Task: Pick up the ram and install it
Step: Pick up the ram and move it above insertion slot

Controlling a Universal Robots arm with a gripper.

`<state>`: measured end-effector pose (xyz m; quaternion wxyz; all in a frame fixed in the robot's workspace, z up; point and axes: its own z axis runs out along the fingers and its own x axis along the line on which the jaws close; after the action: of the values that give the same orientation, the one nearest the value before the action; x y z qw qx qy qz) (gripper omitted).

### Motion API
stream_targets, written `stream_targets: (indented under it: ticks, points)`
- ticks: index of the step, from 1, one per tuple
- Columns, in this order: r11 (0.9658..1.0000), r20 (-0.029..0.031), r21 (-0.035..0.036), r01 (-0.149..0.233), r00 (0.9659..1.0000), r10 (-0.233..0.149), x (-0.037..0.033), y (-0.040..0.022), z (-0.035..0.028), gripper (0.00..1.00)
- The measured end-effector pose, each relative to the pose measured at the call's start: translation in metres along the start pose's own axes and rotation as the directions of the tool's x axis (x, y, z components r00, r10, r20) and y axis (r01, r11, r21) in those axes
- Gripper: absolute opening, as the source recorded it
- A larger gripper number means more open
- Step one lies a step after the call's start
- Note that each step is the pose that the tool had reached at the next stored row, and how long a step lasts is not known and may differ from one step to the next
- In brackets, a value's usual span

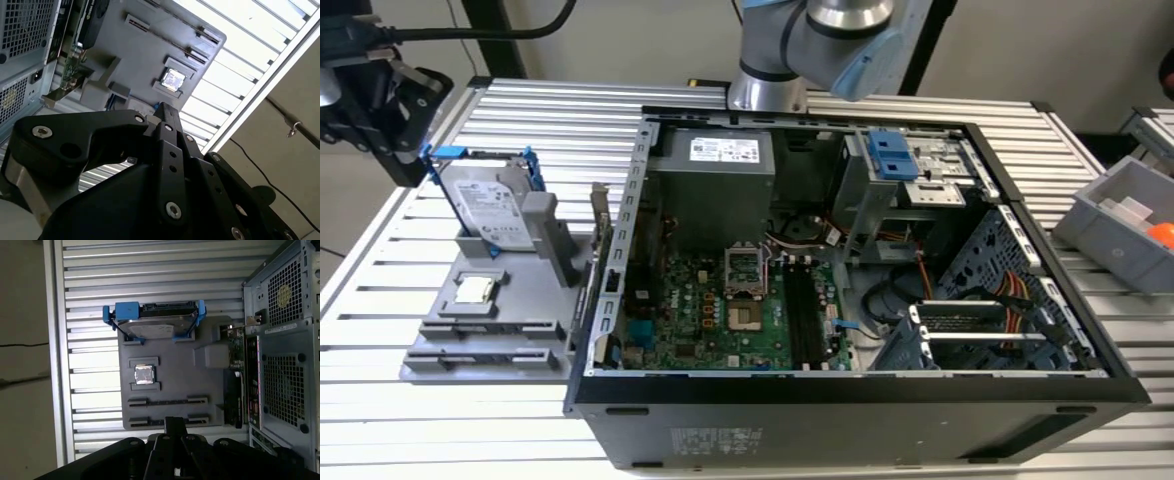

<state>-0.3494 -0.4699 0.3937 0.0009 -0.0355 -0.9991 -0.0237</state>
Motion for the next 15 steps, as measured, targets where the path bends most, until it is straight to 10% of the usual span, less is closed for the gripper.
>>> stream_targets:
  ticks: [15]
  points:
    - [1.0, -0.0057, 0.0004, 0.001, 1.0, -0.001, -0.0015, -0.0007, 0.0017, 0.0]
